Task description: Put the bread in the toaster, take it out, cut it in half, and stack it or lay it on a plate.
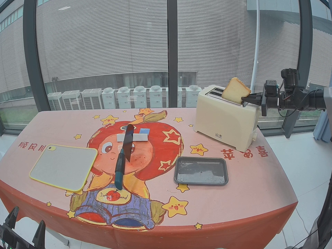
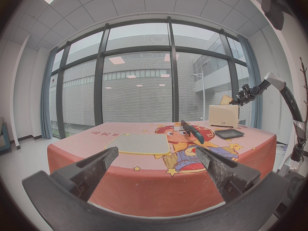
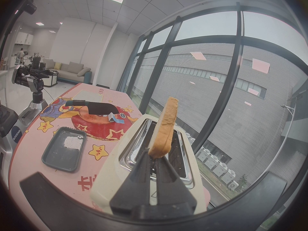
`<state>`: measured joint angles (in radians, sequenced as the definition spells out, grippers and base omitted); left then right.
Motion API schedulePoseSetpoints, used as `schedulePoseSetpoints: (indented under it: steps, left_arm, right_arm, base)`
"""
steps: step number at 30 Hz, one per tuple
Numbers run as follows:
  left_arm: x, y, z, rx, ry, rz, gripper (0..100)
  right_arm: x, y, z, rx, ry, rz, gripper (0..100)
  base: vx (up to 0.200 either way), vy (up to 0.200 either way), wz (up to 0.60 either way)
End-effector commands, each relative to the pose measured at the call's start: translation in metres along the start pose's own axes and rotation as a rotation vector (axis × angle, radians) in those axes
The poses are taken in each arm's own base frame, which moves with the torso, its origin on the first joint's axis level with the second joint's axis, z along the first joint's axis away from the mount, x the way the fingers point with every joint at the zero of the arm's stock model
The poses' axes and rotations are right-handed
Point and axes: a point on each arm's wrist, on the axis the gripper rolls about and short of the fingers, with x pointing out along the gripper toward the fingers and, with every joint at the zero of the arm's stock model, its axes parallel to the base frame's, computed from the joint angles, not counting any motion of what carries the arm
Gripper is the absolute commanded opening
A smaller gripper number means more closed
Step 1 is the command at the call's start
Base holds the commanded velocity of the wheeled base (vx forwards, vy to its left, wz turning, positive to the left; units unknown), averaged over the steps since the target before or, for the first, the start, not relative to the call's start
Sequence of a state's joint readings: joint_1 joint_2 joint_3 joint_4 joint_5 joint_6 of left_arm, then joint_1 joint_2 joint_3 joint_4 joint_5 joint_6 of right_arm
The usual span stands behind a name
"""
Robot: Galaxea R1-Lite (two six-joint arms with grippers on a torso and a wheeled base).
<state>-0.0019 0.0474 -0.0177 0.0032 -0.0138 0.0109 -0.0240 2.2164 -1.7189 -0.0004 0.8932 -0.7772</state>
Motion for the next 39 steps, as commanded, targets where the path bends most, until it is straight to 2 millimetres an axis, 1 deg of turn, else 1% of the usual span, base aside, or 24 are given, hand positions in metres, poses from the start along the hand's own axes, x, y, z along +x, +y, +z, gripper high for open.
schedulePoseSetpoints:
  steps: [1,8,9,29,32,38,39]
  left_arm:
    - [0.001,0.0,-0.005,0.0,0.019,0.0,100]
    - [0.001,0.0,-0.005,0.0,0.019,0.0,100]
    - [0.001,0.0,-0.005,0.0,0.019,0.0,100]
    - [0.001,0.0,-0.005,0.0,0.019,0.0,100]
    - [0.001,0.0,-0.005,0.0,0.019,0.0,100]
    - [0.001,0.0,-0.005,0.0,0.019,0.0,100]
    - [0.001,0.0,-0.005,0.0,0.019,0.0,100]
  right_arm:
    - [0.0,0.002,-0.001,0.006,0.008,0.0,0]
    - [-0.001,0.003,-0.001,0.007,0.016,-0.006,0]
    - [-0.001,0.003,-0.001,0.007,0.016,-0.006,100]
    - [-0.001,0.006,-0.002,0.012,0.025,-0.009,100]
    - [-0.005,0.006,0.003,0.005,0.022,-0.015,100]
    - [-0.019,0.009,0.023,-0.009,0.004,-0.029,100]
    - [-0.019,0.009,0.023,-0.009,0.004,-0.029,100]
  base:
    - [0.0,0.0,0.0]
    - [0.0,0.0,0.0]
    - [0.0,0.0,0.0]
    - [0.0,0.0,0.0]
    - [0.0,0.0,0.0]
    - [0.0,0.0,0.0]
    - [0.0,0.0,0.0]
